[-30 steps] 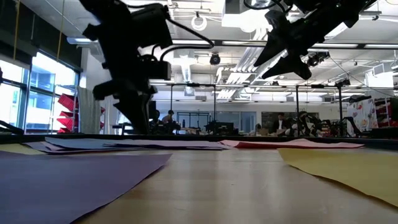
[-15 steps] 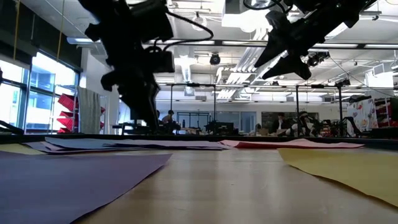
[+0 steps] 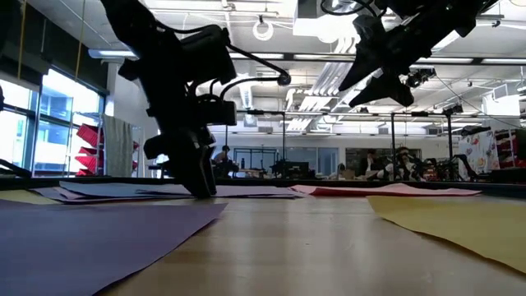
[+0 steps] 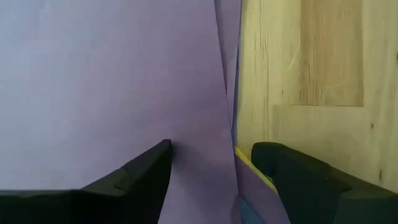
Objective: Organize paper
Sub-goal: Stack the purple paper on the bottom left of the table
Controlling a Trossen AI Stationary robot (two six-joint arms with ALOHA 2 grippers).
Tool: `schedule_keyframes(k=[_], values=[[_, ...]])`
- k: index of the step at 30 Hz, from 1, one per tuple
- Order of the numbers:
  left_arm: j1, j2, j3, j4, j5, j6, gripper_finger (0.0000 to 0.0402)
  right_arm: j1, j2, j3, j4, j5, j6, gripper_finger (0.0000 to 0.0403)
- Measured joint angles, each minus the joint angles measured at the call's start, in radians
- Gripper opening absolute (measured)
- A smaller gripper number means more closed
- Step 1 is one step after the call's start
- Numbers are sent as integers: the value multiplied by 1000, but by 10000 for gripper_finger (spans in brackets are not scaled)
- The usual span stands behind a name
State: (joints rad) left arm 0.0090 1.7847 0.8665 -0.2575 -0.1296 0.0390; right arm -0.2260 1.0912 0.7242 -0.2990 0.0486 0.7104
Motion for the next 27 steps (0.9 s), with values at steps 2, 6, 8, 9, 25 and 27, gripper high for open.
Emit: schedule_keyframes(k=[2, 6, 8, 9, 25, 27], values=[[-7, -1, -1, -2, -6, 8, 174, 0, 0, 0, -6, 0, 8, 169], [-12, -6, 0, -23, -2, 15, 64, 0, 0, 0, -6, 5, 8, 169], [-12, -6, 11, -50, 6, 14, 19, 0, 0, 0, -6, 6, 8, 169], [-11, -5, 21, -67, 12, 14, 11, 0, 0, 0, -6, 7, 8, 169], [-6, -37, 126, -226, 44, -13, 21, 10, 43, 0, -4, -88, -141, 169], [-3, -34, 126, -224, 68, -12, 33, 23, 64, 0, -3, -92, -141, 169]])
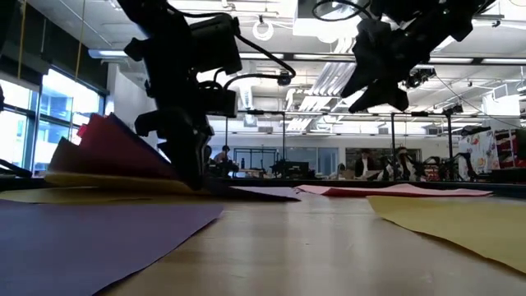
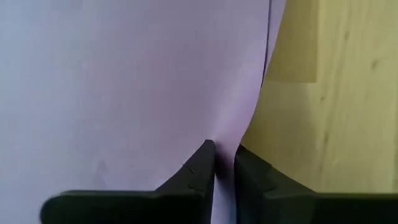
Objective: Organize paper
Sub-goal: Stack the purple paper on the bottom left of the table
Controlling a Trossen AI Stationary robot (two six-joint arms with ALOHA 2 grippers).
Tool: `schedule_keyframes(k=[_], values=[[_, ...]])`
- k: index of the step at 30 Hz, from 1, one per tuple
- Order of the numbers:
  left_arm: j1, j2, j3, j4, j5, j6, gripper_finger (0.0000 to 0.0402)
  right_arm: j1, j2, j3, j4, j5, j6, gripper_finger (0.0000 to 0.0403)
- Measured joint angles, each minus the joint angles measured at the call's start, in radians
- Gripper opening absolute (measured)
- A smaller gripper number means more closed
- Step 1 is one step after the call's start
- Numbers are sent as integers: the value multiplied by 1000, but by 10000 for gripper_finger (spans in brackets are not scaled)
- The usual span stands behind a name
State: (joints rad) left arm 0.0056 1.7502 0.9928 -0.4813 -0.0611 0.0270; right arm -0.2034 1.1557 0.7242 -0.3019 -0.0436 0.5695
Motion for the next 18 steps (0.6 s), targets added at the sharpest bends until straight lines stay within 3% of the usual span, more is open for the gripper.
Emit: schedule_keyframes(k=[10, 18], values=[[2, 52, 6, 7, 3, 57, 107, 57, 101, 0, 87, -2, 36, 169], [1, 46, 25, -41, 27, 17, 58, 75, 108, 0, 90, -2, 36, 169]])
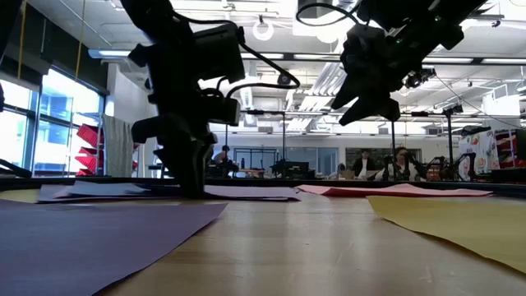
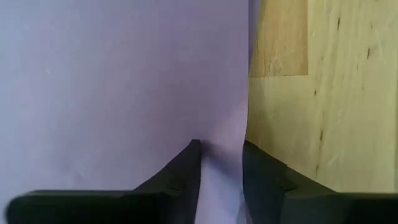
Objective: Organize paper
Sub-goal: Stack the purple paper on the bottom left of the table
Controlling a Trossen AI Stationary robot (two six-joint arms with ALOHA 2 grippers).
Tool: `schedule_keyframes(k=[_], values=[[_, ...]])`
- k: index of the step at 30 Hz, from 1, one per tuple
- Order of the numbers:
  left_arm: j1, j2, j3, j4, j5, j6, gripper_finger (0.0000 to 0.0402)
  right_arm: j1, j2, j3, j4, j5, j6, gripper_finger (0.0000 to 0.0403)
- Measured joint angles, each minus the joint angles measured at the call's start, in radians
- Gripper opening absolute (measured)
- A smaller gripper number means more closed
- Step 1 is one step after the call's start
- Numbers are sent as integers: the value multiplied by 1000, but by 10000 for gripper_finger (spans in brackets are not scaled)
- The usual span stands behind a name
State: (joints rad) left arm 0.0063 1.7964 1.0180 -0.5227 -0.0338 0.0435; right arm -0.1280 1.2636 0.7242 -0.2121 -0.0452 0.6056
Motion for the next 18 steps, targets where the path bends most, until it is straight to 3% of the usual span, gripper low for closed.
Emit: schedule_keyframes(k=[6, 18], values=[[9, -2, 4, -32, 56, -50, 5, 0, 0, 0, 0, 14, -1, 169], [8, -88, 4, -141, 51, -124, 0, 0, 0, 0, -1, 15, -3, 169]])
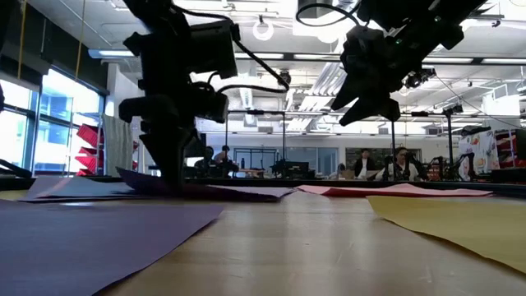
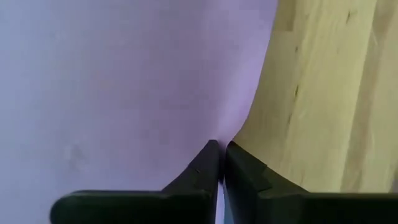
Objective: Organize paper
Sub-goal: Stack the purple paper on the bottom left of the table
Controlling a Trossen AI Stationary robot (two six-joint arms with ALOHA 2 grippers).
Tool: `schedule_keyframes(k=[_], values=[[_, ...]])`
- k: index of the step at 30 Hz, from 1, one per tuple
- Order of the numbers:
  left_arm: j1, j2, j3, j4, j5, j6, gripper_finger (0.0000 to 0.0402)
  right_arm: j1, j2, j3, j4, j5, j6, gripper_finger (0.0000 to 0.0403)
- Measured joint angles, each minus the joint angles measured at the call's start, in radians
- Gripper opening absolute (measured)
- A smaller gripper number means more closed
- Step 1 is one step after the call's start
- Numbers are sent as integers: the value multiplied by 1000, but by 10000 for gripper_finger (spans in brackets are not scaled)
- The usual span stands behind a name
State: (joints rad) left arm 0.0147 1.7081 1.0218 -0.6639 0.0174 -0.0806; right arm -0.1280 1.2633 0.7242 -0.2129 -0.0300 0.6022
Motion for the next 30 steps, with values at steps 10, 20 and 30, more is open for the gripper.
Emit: schedule_keyframes(k=[10, 20, 30], values=[[-5, -305, 0, -34, -86, -254, 0, 0, 0, 0, 1, 0, 0, 169], [-145, -681, 0, 174, -80, -580, 0, -2, 0, 0, 140, -28, -41, 169], [-639, -796, -11, 419, -804, -797, 0, 17, 0, 0, 176, -87, -39, 169]])
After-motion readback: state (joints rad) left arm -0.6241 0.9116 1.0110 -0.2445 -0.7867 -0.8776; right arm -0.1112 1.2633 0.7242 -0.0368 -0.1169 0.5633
